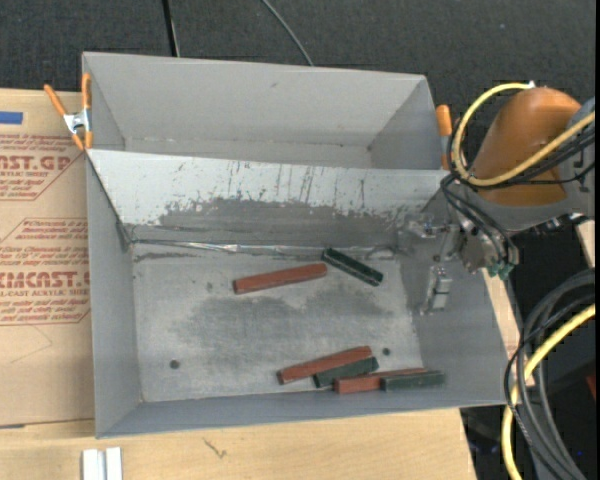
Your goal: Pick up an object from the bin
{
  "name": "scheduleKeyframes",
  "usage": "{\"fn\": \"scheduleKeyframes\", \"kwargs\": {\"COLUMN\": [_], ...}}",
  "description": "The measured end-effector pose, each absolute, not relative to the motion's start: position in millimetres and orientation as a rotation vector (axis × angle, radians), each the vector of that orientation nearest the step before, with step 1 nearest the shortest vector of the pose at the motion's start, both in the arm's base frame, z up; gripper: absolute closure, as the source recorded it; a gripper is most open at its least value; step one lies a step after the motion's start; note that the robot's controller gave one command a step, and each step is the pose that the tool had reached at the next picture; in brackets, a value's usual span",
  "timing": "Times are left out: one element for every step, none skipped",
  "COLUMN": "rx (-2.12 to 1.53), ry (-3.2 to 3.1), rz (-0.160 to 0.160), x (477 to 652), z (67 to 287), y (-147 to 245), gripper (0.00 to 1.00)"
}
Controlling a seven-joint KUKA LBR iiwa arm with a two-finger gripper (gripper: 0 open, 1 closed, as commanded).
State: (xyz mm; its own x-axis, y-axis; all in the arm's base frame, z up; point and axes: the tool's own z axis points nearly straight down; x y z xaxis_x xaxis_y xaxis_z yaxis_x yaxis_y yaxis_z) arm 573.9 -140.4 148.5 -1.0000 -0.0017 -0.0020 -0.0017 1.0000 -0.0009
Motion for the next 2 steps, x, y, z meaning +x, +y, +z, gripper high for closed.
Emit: {"fn": "scheduleKeyframes", "kwargs": {"rx": [-0.003,0.099], "ry": [3.140,3.139], "rz": [-0.001,0.001], "x": [573.9,579.3], "z": [148.5,69.6], "y": [-140.3,-92.2], "gripper": [0.00,1.00]}}
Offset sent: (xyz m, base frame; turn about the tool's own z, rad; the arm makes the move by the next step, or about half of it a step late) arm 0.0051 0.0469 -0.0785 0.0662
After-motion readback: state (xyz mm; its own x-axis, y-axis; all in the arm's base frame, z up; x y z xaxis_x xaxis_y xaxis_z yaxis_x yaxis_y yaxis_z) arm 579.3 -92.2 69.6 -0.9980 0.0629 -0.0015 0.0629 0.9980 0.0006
